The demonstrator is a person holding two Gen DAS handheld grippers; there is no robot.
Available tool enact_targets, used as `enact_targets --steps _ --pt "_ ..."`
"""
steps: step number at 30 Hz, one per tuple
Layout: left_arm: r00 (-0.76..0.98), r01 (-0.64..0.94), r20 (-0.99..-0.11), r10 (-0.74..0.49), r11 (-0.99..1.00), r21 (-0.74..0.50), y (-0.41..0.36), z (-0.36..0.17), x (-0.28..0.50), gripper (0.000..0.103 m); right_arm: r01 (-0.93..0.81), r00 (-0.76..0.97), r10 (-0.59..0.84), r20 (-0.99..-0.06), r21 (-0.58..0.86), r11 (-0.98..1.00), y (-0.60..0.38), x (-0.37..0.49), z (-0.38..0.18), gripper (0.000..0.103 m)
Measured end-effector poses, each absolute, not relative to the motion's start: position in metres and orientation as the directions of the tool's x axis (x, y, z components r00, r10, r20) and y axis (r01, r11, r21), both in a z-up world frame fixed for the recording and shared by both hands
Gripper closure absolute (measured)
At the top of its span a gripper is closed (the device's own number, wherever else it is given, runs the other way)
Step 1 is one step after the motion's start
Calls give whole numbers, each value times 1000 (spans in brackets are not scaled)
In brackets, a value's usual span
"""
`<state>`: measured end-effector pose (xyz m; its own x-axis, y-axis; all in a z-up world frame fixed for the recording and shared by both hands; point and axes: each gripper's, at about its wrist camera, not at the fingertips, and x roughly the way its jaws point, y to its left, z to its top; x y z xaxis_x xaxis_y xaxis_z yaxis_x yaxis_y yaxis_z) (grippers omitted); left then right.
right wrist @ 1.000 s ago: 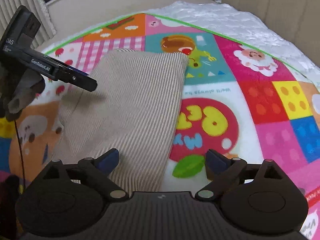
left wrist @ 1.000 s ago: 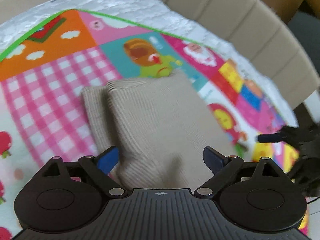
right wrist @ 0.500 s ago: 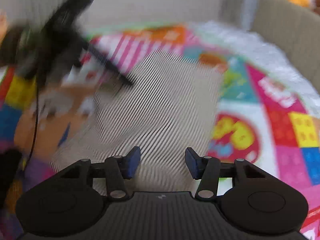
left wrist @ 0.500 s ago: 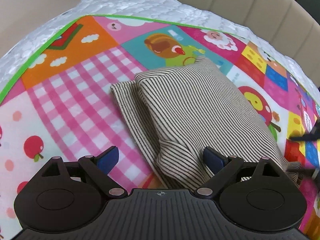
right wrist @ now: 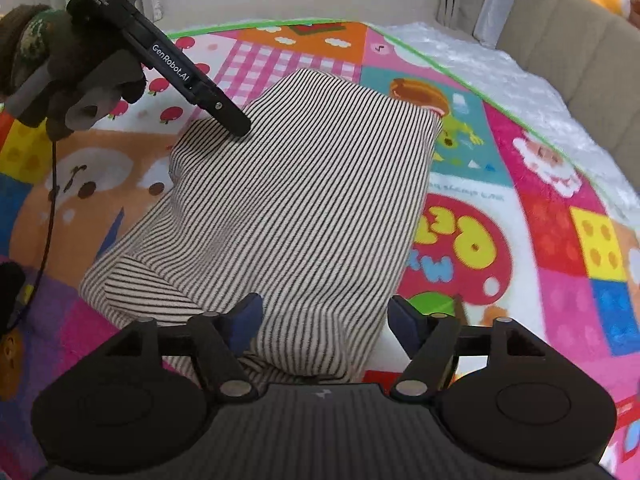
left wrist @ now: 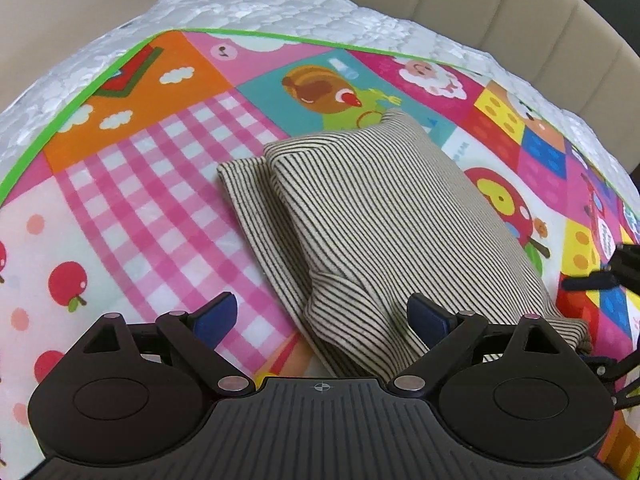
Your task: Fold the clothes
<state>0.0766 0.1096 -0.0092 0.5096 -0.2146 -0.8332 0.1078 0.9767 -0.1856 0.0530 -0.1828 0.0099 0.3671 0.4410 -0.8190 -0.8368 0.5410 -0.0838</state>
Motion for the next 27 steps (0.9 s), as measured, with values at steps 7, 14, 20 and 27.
enact_targets --steps 7,14,20,27 --pt "502 115 -837 -217 976 -185 107 -10 76 7 -831 370 436 -820 -83 550 -185 52 9 29" --pt "495 118 -840 -222 975 -188 106 -11 76 7 -820 369 435 -822 -68 568 -188 55 8 26" --pt "510 128 -820 -259 966 -225 106 -1 70 7 -832 340 425 -839 -57 552 -192 54 7 26" --pt "523 314 -766 -374 920 -235 76 18 51 7 -833 306 399 -864 -40 552 -199 49 -2 25"
